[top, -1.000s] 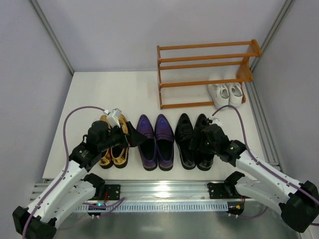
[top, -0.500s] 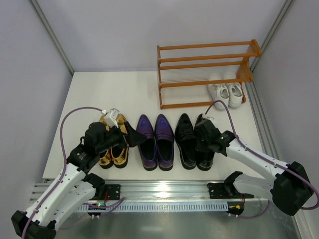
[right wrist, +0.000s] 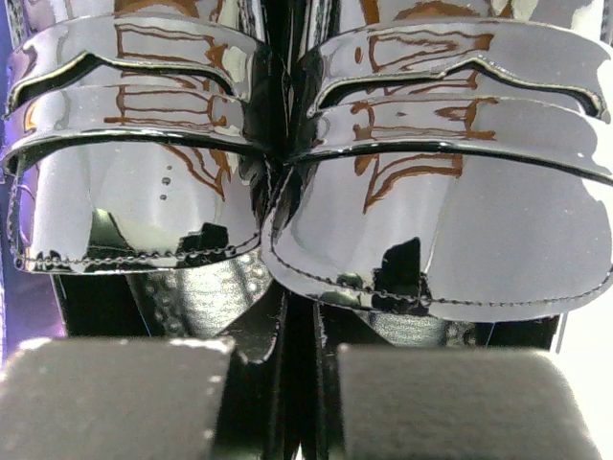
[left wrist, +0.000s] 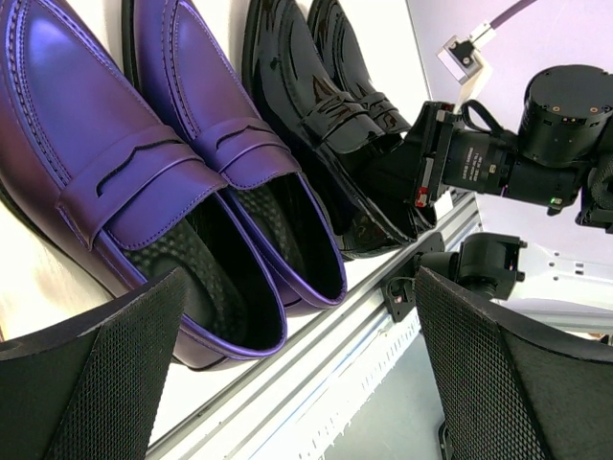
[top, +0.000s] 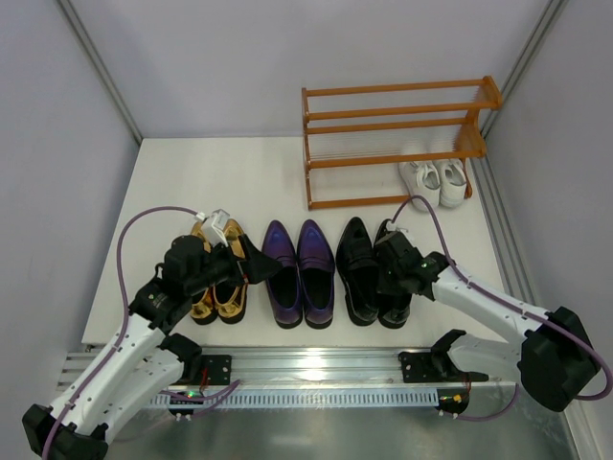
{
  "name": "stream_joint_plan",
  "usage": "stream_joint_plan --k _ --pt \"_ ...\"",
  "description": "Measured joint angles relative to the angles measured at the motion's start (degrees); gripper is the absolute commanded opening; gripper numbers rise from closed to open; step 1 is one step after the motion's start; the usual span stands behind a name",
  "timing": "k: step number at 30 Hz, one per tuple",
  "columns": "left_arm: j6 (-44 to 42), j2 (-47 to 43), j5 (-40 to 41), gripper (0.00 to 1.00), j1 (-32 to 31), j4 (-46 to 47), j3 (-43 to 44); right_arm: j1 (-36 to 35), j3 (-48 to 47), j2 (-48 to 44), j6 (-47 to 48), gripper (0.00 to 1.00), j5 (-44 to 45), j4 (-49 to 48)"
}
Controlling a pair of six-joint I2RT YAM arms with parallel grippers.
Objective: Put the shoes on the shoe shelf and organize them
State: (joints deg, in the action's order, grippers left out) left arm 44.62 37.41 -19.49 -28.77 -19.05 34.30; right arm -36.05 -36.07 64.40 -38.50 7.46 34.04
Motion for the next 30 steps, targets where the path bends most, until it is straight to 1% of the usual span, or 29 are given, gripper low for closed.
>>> stream_joint_plan --k 9,13,18,21,25,30 --pt "-0.02 0.42 0.02 1.00 0.00 0.00 0.00 -0.02 -1.31 0.57 2.40 0.04 0.50 1.73" --pt "-0.02 0.17 0.04 1.00 0.00 -0.04 0.00 -0.13 -4.07 -1.31 6.05 0.04 1.79 8.02" --pt "-0.02 0.07 0.04 1.00 0.00 -0.04 0.00 -0.17 -11.37 -4.79 10.03 0.04 4.55 15.43" --pt "-0.04 0.07 0.04 1.00 0.00 -0.04 0.00 -0.17 -14.95 -5.95 12.09 0.04 6.86 15.52" --pt "-0.07 -0.13 0.09 1.00 0.00 -0.11 0.00 -0.15 -17.07 -5.84 14.01 0.04 8.44 14.43" --pt "-0.33 -1.07 0.66 1.00 0.00 -1.18 0.02 -0.17 -17.79 -1.44 15.63 0.04 8.41 12.83"
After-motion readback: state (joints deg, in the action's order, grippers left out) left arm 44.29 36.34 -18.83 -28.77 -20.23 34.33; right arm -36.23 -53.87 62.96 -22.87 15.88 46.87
